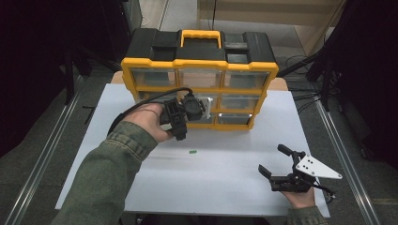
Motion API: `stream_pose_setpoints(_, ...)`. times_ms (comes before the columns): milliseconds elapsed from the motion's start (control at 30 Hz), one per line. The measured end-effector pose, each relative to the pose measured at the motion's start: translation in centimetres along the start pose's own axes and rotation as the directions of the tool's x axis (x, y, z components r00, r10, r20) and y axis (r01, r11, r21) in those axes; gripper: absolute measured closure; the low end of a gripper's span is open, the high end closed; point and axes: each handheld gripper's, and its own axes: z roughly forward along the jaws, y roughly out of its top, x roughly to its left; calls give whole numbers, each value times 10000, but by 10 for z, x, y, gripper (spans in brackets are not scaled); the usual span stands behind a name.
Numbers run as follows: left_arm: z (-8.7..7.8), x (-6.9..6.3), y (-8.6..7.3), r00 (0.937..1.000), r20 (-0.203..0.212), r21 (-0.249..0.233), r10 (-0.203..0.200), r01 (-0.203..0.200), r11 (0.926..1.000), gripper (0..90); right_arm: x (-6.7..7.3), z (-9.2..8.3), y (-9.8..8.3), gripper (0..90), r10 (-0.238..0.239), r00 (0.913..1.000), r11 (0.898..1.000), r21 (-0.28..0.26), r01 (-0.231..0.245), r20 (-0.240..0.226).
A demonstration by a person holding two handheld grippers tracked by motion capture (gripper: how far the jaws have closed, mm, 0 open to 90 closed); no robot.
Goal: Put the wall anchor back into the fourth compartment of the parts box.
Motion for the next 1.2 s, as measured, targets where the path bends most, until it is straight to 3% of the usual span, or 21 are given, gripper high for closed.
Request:
stream_pose_setpoints(100,-11,9,-5,9994,-88,-63,-321,321,9995,839,0,0,0,9,3,10000,10000,12,-3,5)
stream_pose_setpoints(267,-29,22,-14,9977,-396,-66,-550,548,9985,839,0,-1,0,9,51,10000,10000,12,-51,-4)
stream_pose_setpoints(400,-39,34,-22,9965,-401,-51,-730,728,9973,839,0,-1,0,9,45,10000,10000,15,-45,-7)
stream_pose_setpoints(633,-35,53,-31,9961,-434,-273,-771,759,9967,839,-1,-1,0,9,72,10000,10000,-11,-72,19)
stream_pose_setpoints(767,-25,64,-35,9966,-466,-295,-674,660,9974,836,-1,-1,0,9,88,10000,10000,-2,-88,0)
stream_pose_setpoints(867,-16,73,-38,9953,-286,-259,-923,915,9955,836,-1,-1,0,9,79,10000,10000,-12,-79,-3)
stream_pose_setpoints(1100,-16,75,-41,9946,-426,-290,-946,935,9952,830,-1,-1,0,9,86,10000,10000,-15,-86,10)
stream_pose_setpoints(1200,-17,70,-42,9936,-741,-496,-855,819,9954,731,-1,-1,0,9,67,10000,10000,-15,-67,-2)
